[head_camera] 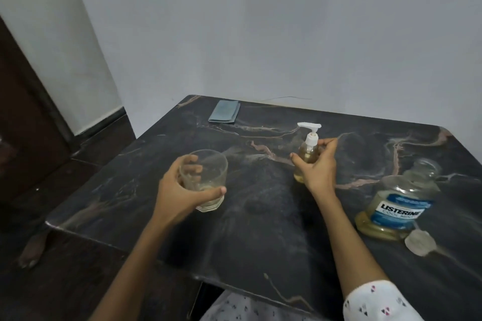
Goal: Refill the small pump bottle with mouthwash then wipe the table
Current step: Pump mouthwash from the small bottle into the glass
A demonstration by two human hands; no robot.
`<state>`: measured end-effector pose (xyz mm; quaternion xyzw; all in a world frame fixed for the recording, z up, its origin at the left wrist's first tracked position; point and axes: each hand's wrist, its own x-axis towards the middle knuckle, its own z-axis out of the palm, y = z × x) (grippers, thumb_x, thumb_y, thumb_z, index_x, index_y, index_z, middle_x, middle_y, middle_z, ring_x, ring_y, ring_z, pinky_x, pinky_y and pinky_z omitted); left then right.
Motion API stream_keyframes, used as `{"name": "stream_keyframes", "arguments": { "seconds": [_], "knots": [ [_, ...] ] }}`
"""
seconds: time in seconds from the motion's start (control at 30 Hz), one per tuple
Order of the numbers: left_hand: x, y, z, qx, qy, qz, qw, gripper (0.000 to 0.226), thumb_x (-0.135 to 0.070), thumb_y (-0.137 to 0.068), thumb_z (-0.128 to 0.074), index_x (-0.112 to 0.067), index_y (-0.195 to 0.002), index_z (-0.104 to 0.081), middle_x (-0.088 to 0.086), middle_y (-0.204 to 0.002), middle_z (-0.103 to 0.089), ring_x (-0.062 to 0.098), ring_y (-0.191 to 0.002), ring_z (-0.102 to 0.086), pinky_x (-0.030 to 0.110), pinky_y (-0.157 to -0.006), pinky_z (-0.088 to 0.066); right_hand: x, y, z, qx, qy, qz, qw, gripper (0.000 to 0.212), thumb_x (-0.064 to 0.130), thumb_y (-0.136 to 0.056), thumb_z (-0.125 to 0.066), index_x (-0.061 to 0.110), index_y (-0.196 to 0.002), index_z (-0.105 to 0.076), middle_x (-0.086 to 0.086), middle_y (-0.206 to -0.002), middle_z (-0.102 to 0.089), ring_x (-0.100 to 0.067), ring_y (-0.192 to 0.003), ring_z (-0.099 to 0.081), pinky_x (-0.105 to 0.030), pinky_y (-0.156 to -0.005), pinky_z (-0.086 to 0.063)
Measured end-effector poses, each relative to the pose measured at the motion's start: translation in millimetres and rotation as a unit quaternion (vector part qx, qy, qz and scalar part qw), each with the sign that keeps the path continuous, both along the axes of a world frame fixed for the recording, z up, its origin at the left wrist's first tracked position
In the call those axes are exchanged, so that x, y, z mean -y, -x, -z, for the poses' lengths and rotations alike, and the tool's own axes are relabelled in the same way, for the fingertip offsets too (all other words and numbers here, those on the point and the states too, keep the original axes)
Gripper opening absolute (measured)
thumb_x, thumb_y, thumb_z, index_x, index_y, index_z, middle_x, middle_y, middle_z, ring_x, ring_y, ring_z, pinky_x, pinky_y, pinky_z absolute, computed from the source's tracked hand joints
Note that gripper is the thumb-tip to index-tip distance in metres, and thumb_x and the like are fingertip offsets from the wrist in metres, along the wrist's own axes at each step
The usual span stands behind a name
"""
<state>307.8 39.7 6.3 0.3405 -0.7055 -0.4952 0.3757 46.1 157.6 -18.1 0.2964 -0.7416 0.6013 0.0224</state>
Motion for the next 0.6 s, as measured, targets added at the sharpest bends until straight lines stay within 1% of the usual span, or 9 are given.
{"name": "stream_keyframes", "arguments": {
  "seconds": [0.07, 0.13, 0.2, 0.27, 0.37, 0.43, 0.5, 0.57, 0.6],
  "knots": [
    [4, -5, 8, 0.000, 0.012, -0.019, 1.000, 0.076, -0.037, -0.037, -0.091, -0.033, -0.105, -0.058, -0.006, -0.102, -0.066, 0.010, -0.095, -0.065, 0.028, -0.080, -0.054, 0, 0, 0, -0.008, -0.014, 0.014, 1.000, 0.058, 0.018, -0.073, -0.080, 0.024, -0.099, -0.029, -0.003, -0.096, -0.063, -0.015, -0.077, -0.061, -0.014, -0.059, -0.038],
    [8, -7, 12, -0.002, 0.019, -0.036, 0.999, 0.076, -0.039, -0.038, -0.090, -0.033, -0.107, -0.058, -0.008, -0.102, -0.066, 0.005, -0.093, -0.064, 0.022, -0.076, -0.051, 0, 1, -1, -0.014, -0.028, 0.020, 0.999, 0.059, 0.020, -0.072, -0.081, 0.025, -0.099, -0.029, -0.003, -0.096, -0.062, -0.014, -0.076, -0.060, -0.015, -0.059, -0.038],
    [12, -8, 14, 0.001, 0.027, -0.043, 0.999, 0.076, -0.040, -0.039, -0.090, -0.033, -0.108, -0.057, -0.008, -0.102, -0.065, 0.003, -0.092, -0.063, 0.019, -0.074, -0.048, 0, 2, -2, -0.017, -0.043, 0.025, 0.999, 0.060, 0.021, -0.072, -0.081, 0.026, -0.099, -0.028, -0.005, -0.097, -0.062, -0.015, -0.076, -0.059, -0.021, -0.061, -0.039],
    [14, -8, 16, 0.008, 0.032, -0.043, 0.999, 0.076, -0.037, -0.041, -0.093, -0.033, -0.108, -0.057, -0.008, -0.101, -0.065, 0.004, -0.093, -0.063, 0.018, -0.073, -0.047, 0, 2, -2, -0.017, -0.057, 0.027, 0.998, 0.061, 0.021, -0.072, -0.081, 0.026, -0.102, -0.028, -0.006, -0.099, -0.062, -0.017, -0.077, -0.059, -0.025, -0.067, -0.039],
    [15, -7, 23, 0.011, 0.036, -0.046, 0.998, 0.075, -0.033, -0.043, -0.094, -0.032, -0.108, -0.056, -0.009, -0.100, -0.064, 0.003, -0.094, -0.062, 0.018, -0.074, -0.047, 1, 0, -3, -0.007, -0.061, 0.027, 0.998, 0.067, 0.019, -0.073, -0.080, 0.029, -0.114, -0.027, -0.005, -0.097, -0.064, -0.020, -0.079, -0.063, -0.026, -0.071, -0.041],
    [16, -6, 26, 0.010, 0.033, -0.049, 0.998, 0.077, -0.034, -0.042, -0.094, -0.031, -0.109, -0.056, -0.010, -0.100, -0.064, 0.003, -0.094, -0.062, 0.021, -0.077, -0.048, 1, -2, -4, 0.000, -0.054, 0.029, 0.998, 0.076, 0.016, -0.073, -0.079, 0.032, -0.124, -0.024, -0.001, -0.094, -0.065, -0.020, -0.081, -0.064, -0.028, -0.073, -0.042],
    [17, -5, 29, 0.010, 0.031, -0.054, 0.998, 0.075, -0.031, -0.046, -0.095, -0.030, -0.110, -0.056, -0.011, -0.100, -0.064, 0.003, -0.095, -0.061, 0.023, -0.079, -0.049, 0, -5, -4, -0.002, -0.048, 0.028, 0.998, 0.084, 0.016, -0.073, -0.078, 0.034, -0.131, -0.020, -0.002, -0.095, -0.065, -0.020, -0.083, -0.063, -0.028, -0.076, -0.043],
    [19, -4, 31, 0.005, 0.031, -0.058, 0.998, 0.073, -0.030, -0.048, -0.094, -0.031, -0.110, -0.056, -0.012, -0.099, -0.064, 0.001, -0.094, -0.061, 0.021, -0.076, -0.048, 0, -6, -6, -0.007, -0.041, 0.025, 0.999, 0.089, 0.016, -0.074, -0.079, 0.036, -0.135, -0.017, 0.002, -0.091, -0.065, -0.016, -0.080, -0.062, -0.028, -0.075, -0.041],
    [20, -4, 31, 0.003, 0.030, -0.059, 0.998, 0.073, -0.030, -0.047, -0.094, -0.031, -0.109, -0.056, -0.012, -0.099, -0.064, 0.001, -0.093, -0.061, 0.018, -0.075, -0.047, -1, -6, -7, -0.009, -0.038, 0.021, 0.999, 0.092, 0.016, -0.074, -0.079, 0.036, -0.137, -0.015, 0.006, -0.085, -0.064, -0.011, -0.076, -0.062, -0.028, -0.075, -0.041]
  ]
}}
